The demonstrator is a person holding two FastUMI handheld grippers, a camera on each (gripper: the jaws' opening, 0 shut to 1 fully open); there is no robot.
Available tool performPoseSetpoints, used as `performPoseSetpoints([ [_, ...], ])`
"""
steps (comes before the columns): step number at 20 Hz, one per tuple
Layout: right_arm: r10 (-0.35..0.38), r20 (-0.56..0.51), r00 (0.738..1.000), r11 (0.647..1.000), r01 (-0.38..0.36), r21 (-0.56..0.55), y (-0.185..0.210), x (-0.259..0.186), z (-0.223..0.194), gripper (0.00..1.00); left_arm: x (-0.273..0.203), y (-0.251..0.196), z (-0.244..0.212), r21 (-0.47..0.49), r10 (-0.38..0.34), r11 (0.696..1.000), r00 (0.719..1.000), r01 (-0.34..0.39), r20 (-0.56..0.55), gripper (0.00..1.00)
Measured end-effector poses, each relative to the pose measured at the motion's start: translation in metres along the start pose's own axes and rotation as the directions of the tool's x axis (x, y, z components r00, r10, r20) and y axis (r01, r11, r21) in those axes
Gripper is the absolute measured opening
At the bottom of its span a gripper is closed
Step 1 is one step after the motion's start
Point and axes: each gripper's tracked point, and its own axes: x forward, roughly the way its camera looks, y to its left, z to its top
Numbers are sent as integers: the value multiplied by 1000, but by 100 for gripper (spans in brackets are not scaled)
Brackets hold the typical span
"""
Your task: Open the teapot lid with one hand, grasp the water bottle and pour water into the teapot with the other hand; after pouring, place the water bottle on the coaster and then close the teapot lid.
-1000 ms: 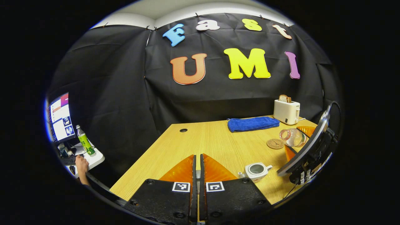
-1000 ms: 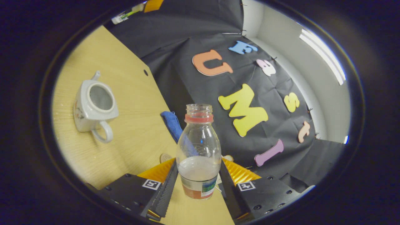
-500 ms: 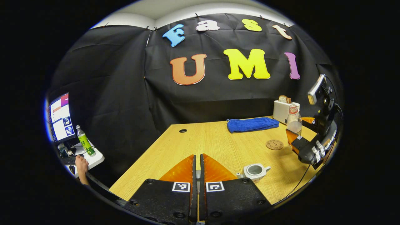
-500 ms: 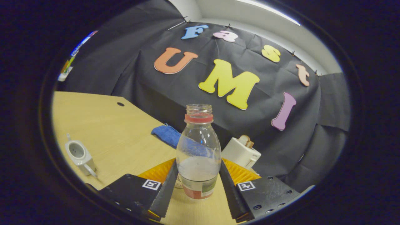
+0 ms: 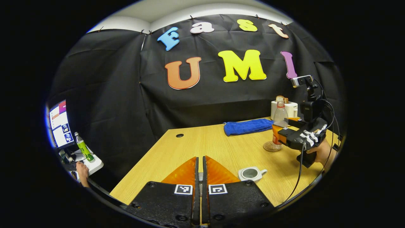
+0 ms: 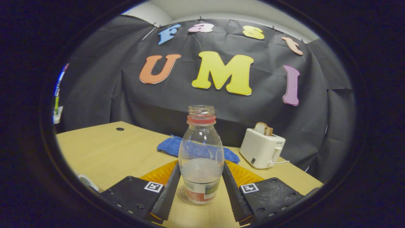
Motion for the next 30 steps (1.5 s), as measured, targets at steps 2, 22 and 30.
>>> performPoseSetpoints([
  [2,-11,30,999,998,10,55,0,4,8,74,4,2,-4,-5,2,1000,1000,-2,-12,4],
  [22,-23,-69,997,989,33,146,-1,20,-9,82,9,10,-10,-32,9,999,999,-10,-31,5],
  [30,-63,-19,998,983,65,170,-22,-16,18,97,11,-8,-6,-64,-42,997,999,40,-19,4],
])
